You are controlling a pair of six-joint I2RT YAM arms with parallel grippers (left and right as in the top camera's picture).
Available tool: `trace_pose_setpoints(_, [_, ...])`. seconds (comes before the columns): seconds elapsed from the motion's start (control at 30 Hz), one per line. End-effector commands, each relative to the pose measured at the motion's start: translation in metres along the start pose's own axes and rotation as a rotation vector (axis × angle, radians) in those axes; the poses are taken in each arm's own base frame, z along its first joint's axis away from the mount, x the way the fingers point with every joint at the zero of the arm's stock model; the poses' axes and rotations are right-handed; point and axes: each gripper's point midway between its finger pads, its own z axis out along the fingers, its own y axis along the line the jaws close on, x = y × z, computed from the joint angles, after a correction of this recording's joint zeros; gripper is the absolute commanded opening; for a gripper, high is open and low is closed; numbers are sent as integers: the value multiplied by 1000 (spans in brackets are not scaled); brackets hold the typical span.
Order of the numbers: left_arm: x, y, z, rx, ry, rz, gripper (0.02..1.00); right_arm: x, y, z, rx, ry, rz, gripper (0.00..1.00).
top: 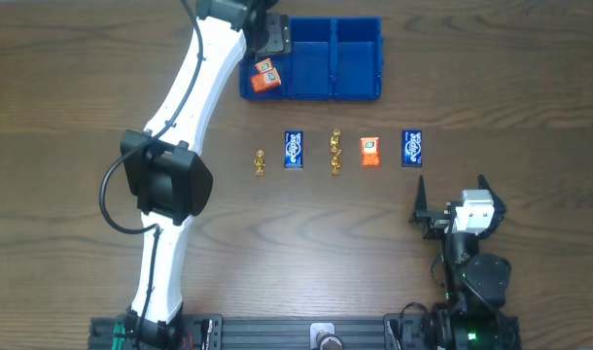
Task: Sort Candies Into Trays
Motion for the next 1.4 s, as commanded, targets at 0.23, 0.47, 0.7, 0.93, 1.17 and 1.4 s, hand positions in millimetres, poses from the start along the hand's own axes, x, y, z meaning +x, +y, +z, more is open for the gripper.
trace_pose_setpoints(0.23, [58,-140,-62,121,-67,24,855,0,0,0,4,0,-13,998])
trace_pose_setpoints(0.47, [143,-182,-24,87,113,62,847,0,0,0,4,0,-13,998])
trace_pose_setpoints(0.7, [188,-199,29,84,233,65,836,0,0,-1,4,0,-13,998])
trace_pose_setpoints(0.93, [216,-202,57,59,295,60,825,0,0,-1,4,0,-13,998])
trace_pose_setpoints(1.17, [230,-209,67,66,318,72,781,0,0,0,4,0,-13,998])
trace_pose_setpoints(1.4, [239,-205,71,43,349,50,715,0,0,-1,4,0,-13,998])
